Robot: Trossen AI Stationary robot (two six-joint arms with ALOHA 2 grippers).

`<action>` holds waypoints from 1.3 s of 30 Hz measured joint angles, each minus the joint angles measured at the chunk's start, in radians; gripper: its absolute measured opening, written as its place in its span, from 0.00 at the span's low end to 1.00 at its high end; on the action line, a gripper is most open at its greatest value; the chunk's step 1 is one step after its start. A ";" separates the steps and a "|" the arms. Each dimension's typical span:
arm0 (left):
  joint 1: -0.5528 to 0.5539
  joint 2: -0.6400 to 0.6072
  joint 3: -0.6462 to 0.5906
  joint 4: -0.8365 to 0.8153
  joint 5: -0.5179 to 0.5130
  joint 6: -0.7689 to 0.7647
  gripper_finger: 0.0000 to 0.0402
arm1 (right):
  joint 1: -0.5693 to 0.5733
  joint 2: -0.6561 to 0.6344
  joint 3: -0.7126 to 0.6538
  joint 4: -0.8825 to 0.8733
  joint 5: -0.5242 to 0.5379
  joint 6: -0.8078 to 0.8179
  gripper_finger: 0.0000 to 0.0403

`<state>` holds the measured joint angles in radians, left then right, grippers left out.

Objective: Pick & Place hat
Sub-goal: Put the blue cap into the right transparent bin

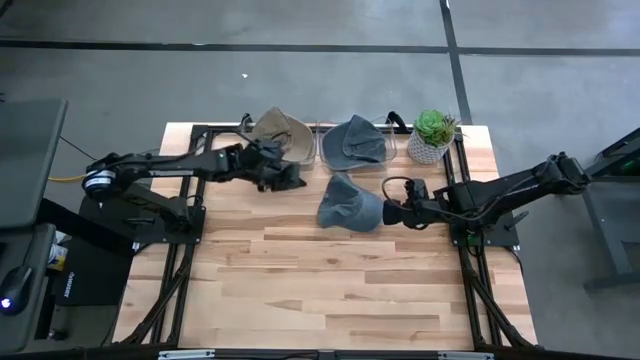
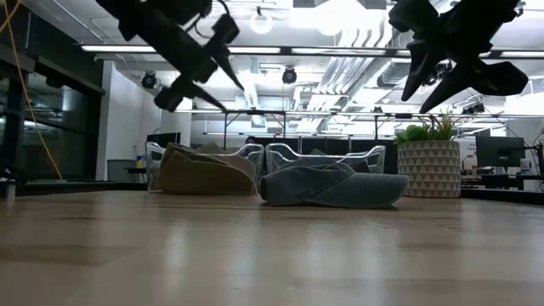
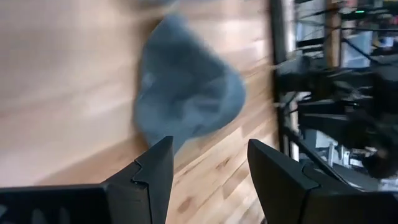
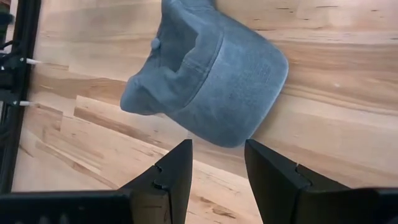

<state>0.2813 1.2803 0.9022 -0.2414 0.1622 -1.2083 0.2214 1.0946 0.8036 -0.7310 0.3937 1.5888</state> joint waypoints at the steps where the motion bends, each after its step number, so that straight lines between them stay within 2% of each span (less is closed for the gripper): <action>1: 0.000 0.012 -0.007 0.017 0.014 -0.019 0.46 | 0.001 0.000 0.000 -0.005 0.002 0.002 0.35; 12: -0.082 0.232 -0.013 0.094 0.081 -0.140 0.46 | 0.002 0.000 0.000 -0.034 0.021 0.008 0.35; 22: -0.138 0.382 -0.014 0.211 0.044 -0.280 0.46 | 0.002 0.001 0.000 -0.045 0.024 0.001 0.35; 31: -0.152 0.455 -0.013 0.274 0.011 -0.344 0.46 | 0.002 0.001 0.000 -0.044 0.031 -0.019 0.35; 39: -0.151 0.458 -0.013 0.334 -0.037 -0.368 0.46 | 0.002 0.001 0.000 -0.044 0.042 -0.023 0.35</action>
<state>0.1299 1.7382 0.8894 0.0927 0.1252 -1.5761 0.2237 1.0953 0.8036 -0.7746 0.4355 1.5658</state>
